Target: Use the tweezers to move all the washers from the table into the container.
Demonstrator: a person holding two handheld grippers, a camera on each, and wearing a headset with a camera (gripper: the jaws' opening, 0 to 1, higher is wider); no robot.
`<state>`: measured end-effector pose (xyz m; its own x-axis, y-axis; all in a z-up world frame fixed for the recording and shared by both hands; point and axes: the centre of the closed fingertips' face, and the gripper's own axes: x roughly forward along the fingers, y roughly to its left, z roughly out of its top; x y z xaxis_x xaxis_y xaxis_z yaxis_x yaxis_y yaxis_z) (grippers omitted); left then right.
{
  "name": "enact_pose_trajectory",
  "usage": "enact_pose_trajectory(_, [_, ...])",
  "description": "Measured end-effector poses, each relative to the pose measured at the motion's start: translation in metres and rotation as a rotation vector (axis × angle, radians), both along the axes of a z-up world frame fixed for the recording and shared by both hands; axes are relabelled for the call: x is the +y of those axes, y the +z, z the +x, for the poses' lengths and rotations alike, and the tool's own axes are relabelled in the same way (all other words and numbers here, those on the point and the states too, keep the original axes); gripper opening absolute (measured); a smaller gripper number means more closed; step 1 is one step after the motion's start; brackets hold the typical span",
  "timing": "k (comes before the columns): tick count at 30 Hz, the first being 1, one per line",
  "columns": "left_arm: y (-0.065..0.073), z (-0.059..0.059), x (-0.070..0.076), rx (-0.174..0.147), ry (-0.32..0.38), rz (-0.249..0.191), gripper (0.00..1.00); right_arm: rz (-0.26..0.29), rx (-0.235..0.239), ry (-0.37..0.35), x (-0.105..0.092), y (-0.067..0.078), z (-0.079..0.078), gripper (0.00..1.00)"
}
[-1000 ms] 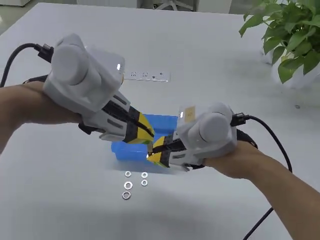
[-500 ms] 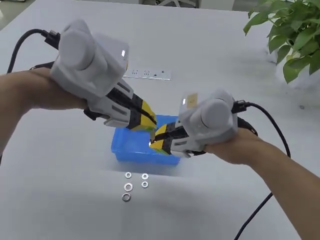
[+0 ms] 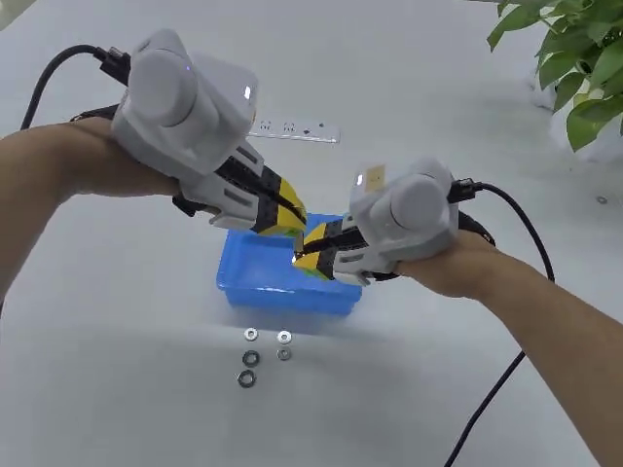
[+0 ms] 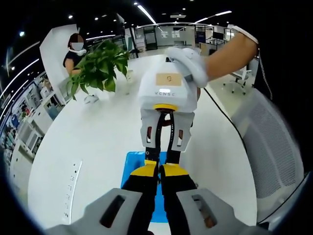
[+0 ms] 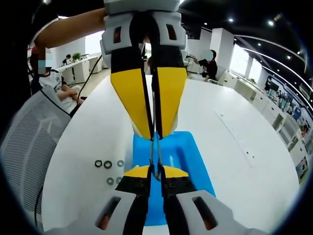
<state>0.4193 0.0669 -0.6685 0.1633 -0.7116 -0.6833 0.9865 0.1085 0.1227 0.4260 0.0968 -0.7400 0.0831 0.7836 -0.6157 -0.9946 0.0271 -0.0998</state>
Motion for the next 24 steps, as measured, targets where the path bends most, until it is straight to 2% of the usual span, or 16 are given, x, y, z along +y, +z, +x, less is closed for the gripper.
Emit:
enact_pose_trajectory(11, [-0.023,0.016,0.003,0.002,0.005,0.009,0.06,-0.021,0.012,0.004,0.003,-0.023,0.015,0.09])
enact_pose_trajectory(24, [-0.044,0.021,0.003,0.029,0.01,0.005,0.06,-0.048,0.039,0.009,0.001,-0.045,0.018,0.09])
